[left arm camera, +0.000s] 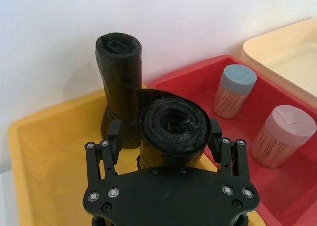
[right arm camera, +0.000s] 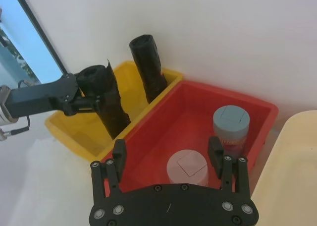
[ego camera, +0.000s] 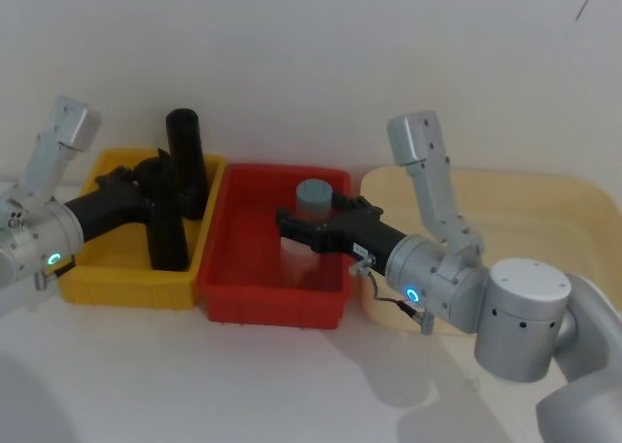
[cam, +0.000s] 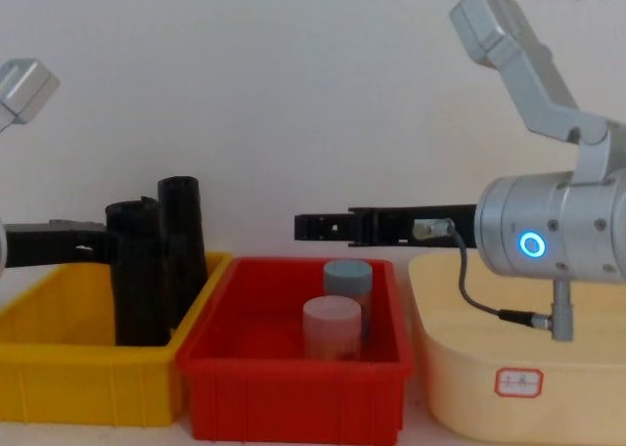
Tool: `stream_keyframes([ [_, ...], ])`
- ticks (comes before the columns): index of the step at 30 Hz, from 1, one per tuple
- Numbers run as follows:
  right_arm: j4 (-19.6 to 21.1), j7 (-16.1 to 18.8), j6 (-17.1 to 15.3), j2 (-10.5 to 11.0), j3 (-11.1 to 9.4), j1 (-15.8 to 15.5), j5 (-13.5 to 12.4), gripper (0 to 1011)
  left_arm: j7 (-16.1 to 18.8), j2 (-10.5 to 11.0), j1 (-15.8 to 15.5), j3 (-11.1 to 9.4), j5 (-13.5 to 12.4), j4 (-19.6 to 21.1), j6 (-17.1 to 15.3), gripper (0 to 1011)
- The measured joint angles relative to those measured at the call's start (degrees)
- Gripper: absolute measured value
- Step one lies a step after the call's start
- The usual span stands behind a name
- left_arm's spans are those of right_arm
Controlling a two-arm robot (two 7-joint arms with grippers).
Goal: Pick up the garbage bag with the one hand and transfer it to the other hand.
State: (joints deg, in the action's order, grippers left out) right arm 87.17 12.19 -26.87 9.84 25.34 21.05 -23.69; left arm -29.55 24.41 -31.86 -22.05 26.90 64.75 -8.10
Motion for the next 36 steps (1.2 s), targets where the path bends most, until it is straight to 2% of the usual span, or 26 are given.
stream_keyframes([
  [17,-5.1,1.8,-0.4,0.2,1.9,3.0,2.1,1000,0.5,-0.7,-0.5,-0.1,-0.9,-0.7,1.2,1001],
  [36,-14.8,4.4,0.5,-1.2,4.1,7.9,4.8,999,0.7,-0.8,-0.6,-0.2,-1.2,-0.9,1.5,1001],
])
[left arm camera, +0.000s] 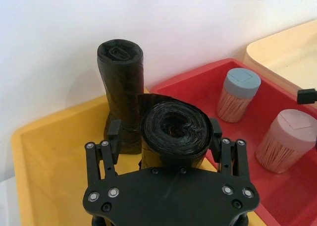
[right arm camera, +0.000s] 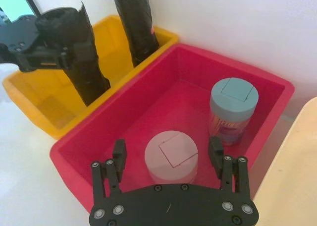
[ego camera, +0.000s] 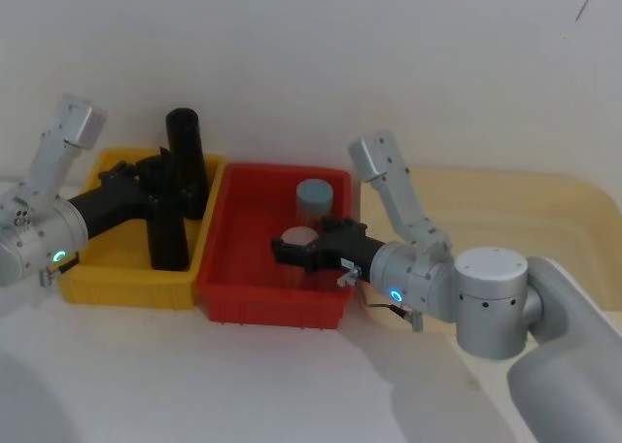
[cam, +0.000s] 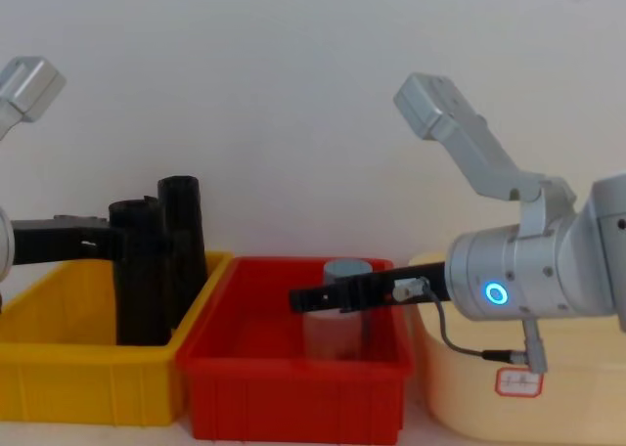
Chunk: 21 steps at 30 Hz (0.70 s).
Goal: Pick up the garbage bag with the one hand and transfer it to the other hand.
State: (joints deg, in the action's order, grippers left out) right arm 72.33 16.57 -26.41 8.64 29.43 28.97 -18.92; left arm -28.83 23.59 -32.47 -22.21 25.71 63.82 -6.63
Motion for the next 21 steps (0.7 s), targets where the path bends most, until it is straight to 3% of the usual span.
stream_keyframes([
  [21,-5.5,1.8,0.8,-0.7,0.9,2.6,1.9,1000,0.0,-0.1,0.0,0.0,-0.1,0.0,0.1,1001],
])
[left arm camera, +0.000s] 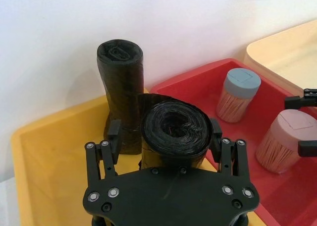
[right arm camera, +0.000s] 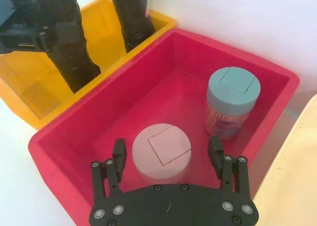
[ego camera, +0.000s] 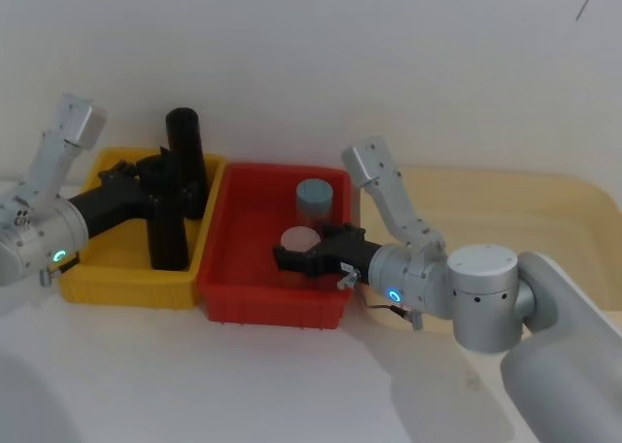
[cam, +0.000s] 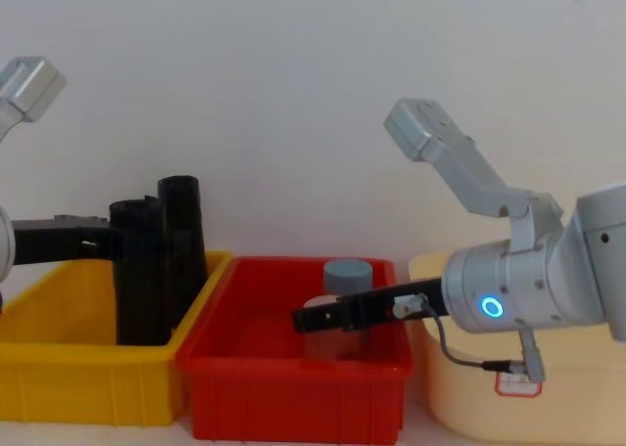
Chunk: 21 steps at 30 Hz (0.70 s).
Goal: Pick up the garbage bag with the one hand and transfer it to the other hand.
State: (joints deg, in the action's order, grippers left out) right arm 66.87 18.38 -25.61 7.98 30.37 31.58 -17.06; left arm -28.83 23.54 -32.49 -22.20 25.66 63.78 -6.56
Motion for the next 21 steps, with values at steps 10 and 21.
stream_keyframes([
  [10,-0.8,0.4,0.1,-0.1,0.1,0.4,0.3,890,0.0,0.0,0.0,0.0,0.0,0.0,0.0,1001],
  [21,-1.2,0.6,0.2,-0.1,0.2,0.6,0.5,666,0.0,0.0,0.0,0.0,0.0,0.0,0.0,944],
])
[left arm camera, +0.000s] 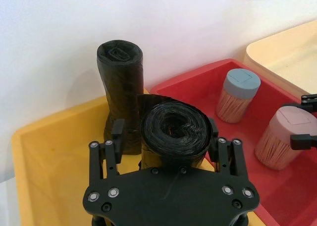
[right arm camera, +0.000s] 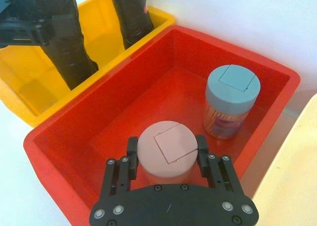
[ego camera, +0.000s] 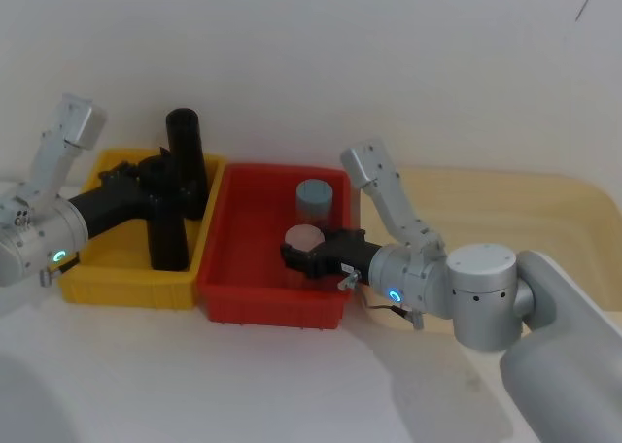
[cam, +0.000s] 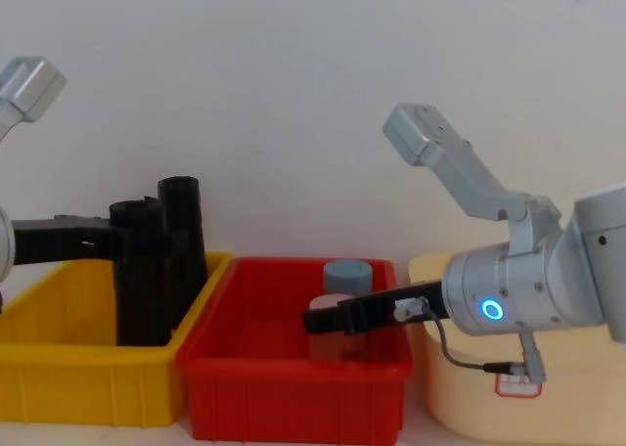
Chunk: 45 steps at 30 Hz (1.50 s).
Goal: Pick up the garbage bag with the one hand and transfer it to the other hand.
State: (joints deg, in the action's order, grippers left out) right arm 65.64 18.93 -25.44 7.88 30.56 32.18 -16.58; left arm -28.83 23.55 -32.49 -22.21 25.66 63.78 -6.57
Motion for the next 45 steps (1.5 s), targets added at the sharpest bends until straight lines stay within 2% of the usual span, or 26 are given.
stream_keyframes([
  [5,-0.1,0.0,0.0,0.0,0.0,0.0,0.0,666,0.0,0.0,0.0,0.0,0.0,0.0,0.0,823],
  [8,-0.1,0.1,0.0,0.0,0.0,0.1,0.0,665,0.0,0.0,0.0,0.0,0.0,0.0,0.0,716],
  [9,-0.1,0.1,0.0,0.0,0.0,0.1,0.0,665,0.0,0.0,0.0,0.0,0.0,0.0,0.0,716],
  [14,-0.2,0.1,0.0,0.0,0.0,0.1,0.1,666,0.0,0.0,0.0,0.0,0.0,0.0,0.0,545],
  [16,-0.2,0.1,0.0,0.0,0.0,0.1,0.1,666,0.0,0.0,0.0,0.0,0.0,0.0,0.0,516],
  [29,0.6,0.2,0.0,0.1,-0.3,-0.2,0.1,666,0.0,0.1,0.2,0.1,-0.2,1.0,0.0,475],
  [36,4.4,0.1,0.8,0.8,-1.4,-1.3,-0.2,665,-0.2,0.6,0.4,0.7,0.0,4.4,0.0,475],
  [45,11.4,-1.1,2.4,2.2,-3.6,-3.3,-0.3,665,-2.8,0.1,-0.7,1.5,3.0,7.7,-0.5,475],
])
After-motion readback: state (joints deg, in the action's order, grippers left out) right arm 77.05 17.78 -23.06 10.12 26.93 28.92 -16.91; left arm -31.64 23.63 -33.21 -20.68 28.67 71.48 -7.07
